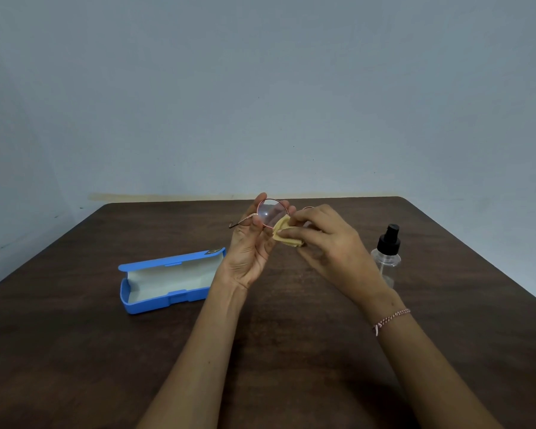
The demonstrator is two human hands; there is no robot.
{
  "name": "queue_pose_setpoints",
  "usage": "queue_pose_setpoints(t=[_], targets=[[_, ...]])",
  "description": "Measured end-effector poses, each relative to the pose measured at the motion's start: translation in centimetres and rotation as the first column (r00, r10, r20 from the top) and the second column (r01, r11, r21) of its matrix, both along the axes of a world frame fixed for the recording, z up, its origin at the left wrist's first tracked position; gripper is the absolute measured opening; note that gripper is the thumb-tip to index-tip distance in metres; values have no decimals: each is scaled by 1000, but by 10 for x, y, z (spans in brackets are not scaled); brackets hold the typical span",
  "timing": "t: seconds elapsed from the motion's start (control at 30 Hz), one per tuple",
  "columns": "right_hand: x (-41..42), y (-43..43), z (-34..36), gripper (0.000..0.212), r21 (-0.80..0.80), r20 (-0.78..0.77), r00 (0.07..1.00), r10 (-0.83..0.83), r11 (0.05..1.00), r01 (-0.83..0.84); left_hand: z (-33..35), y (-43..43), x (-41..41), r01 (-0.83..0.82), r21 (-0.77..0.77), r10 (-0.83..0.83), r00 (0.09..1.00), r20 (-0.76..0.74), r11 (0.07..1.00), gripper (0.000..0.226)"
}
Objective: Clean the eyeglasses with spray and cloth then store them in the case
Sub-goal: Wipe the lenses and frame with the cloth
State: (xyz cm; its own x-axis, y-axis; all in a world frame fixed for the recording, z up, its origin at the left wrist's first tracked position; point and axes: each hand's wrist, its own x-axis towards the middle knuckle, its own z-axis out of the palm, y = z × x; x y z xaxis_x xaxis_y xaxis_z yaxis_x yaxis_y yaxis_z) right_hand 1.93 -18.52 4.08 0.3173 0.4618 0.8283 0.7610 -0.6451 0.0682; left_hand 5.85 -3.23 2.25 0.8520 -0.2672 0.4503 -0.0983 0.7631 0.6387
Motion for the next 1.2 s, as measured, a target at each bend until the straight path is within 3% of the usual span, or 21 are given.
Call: queue_pose_setpoints(t=[0.13, 0.37, 0.5, 0.63, 0.8, 1.0, 1.2], targets=[[-2, 5, -1, 22, -17, -19, 999, 41, 999, -42, 1, -2, -2, 24, 23, -24, 1000, -7, 999, 54], [0, -2, 1, 25, 78, 21, 998, -67, 995, 65, -2, 1, -2, 46, 100, -44, 999, -19, 994, 53], [-4, 3, 0, 29, 105, 30, 998, -46, 994, 43, -3, -2, -4, 62, 148, -60, 998, -13, 987, 52], [-4, 1, 3, 26, 34, -33, 999, 24, 999, -23, -3, 4, -2, 54, 117, -54, 999, -2, 992, 52], [-2, 1, 2, 29, 132, -10, 998, -58, 989, 59, -2, 3, -2, 65, 125, -66, 998, 4, 990, 53], [-4, 12, -5, 27, 75, -32, 999, -8, 997, 11, -6, 3, -3, 77, 147, -74, 997, -26, 986, 55], [-5, 7, -1, 30, 164, 12, 994, -111, 981, 108, 0, -1, -5, 55, 151, -56, 998, 3, 987, 52]])
